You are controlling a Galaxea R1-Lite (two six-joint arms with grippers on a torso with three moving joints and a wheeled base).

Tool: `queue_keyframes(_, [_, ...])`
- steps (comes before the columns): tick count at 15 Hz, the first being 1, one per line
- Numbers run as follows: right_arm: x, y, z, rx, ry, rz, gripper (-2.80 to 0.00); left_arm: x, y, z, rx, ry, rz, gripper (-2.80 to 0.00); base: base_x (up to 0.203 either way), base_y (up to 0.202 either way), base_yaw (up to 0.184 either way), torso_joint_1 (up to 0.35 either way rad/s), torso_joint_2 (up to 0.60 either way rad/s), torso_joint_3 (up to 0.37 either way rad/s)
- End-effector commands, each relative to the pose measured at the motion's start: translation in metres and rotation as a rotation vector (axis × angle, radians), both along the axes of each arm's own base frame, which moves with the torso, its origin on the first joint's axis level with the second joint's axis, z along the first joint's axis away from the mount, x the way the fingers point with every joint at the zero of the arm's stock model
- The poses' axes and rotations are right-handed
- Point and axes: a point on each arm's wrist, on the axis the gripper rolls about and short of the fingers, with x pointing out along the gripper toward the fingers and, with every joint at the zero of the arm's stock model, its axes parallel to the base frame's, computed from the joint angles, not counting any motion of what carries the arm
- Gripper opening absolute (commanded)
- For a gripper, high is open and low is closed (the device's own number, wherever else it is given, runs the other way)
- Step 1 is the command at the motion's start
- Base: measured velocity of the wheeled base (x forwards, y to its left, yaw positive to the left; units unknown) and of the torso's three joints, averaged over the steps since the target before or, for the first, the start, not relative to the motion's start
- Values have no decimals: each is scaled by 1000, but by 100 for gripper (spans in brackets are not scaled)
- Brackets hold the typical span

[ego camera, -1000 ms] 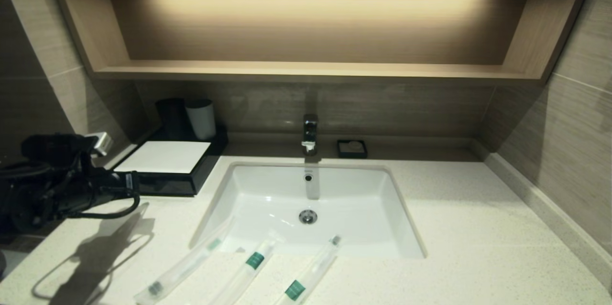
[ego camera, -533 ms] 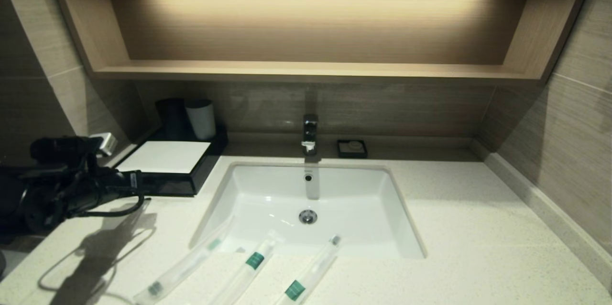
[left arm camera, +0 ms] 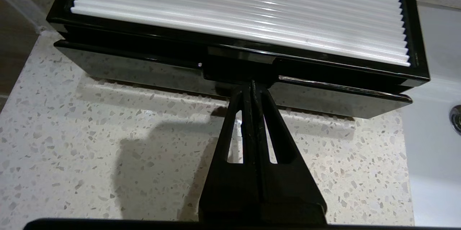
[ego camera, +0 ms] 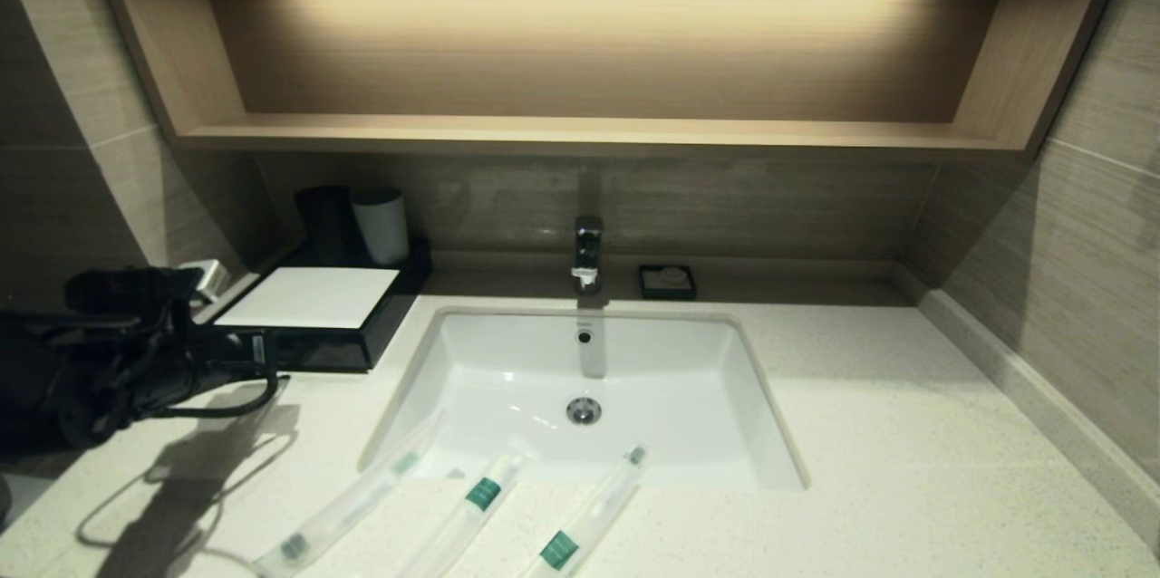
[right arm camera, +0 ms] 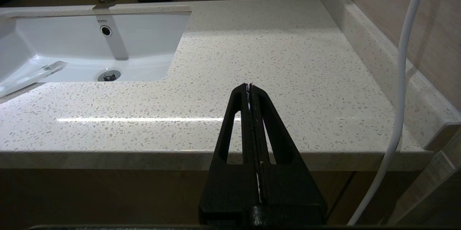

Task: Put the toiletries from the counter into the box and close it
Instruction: Open the drawer

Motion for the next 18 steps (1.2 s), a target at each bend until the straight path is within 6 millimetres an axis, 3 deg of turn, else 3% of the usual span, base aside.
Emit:
queue_keyframes(1, [0,0,0,0,0,0,-280,-2,0,1,0,-36,-14,-280,0,0,0,0,0,0])
queue_keyframes(11, [0,0,0,0,0,0,-280,-10,15,-4,31,-92,1,-280,0,0,0,0,0,0])
queue_keyframes(18, [0,0,0,0,0,0,-280,-14,14,-10,37,-91,-1,-280,0,0,0,0,0,0])
